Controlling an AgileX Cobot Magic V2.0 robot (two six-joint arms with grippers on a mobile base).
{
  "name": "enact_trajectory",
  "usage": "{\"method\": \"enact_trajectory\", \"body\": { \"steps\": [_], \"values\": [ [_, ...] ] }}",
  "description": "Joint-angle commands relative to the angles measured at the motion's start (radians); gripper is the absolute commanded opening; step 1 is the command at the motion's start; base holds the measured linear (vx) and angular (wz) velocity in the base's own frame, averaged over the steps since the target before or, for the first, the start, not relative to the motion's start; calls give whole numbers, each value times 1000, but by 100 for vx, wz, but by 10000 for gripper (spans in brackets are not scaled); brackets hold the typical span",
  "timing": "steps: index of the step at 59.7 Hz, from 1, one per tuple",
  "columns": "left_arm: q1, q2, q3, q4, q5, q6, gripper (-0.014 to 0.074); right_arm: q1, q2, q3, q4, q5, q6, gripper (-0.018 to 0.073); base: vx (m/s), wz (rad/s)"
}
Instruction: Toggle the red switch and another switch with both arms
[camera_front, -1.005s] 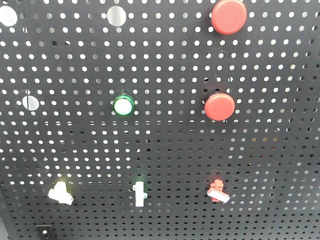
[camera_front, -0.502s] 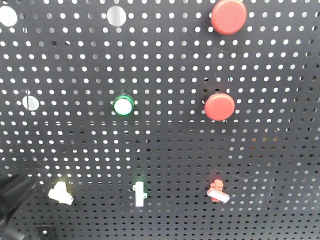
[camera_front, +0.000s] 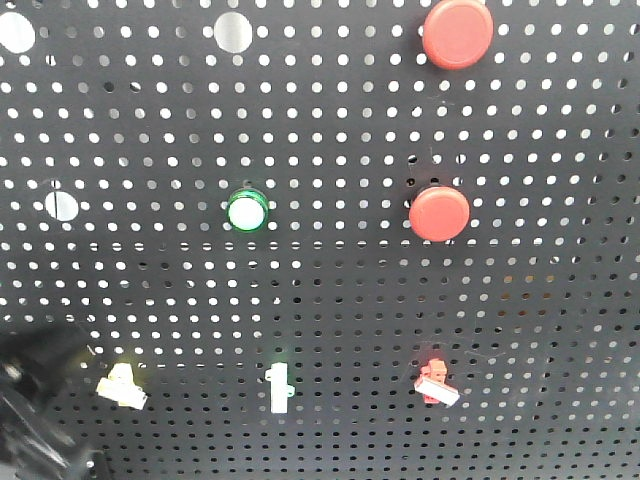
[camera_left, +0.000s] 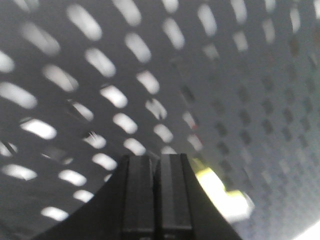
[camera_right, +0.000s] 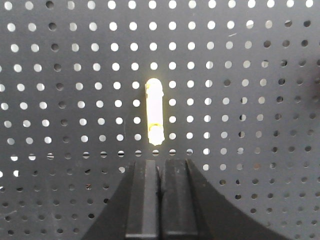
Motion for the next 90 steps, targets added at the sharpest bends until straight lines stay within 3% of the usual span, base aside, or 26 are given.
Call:
{"method": "enact_trajectory", "body": {
  "steps": [1,24,46,70,79,90],
  "values": [
    [-35,-9,-38,0,-70,-3,3,-3,10,-33,-2,-87,-2,-6,0,0],
    [-37,9,-38,24,7,-4,3,-3,10,-33,-2,-87,-2,-6,0,0],
    [-37,28,-38,23,-91,-8,3,-3,10,-33,-2,-79,-2,-6,0,0],
    [-37,39,-38,5,89,-43,3,-3,10,-33,-2,-79,-2,-6,0,0],
    [-37,39,-38,-48,148,-92,3,-3,10,-33,-2,-79,-2,-6,0,0],
    [-39,21,-38,-78,145,-94,3,-3,10,-33,-2,-79,-2,-6,0,0]
  ]
}}
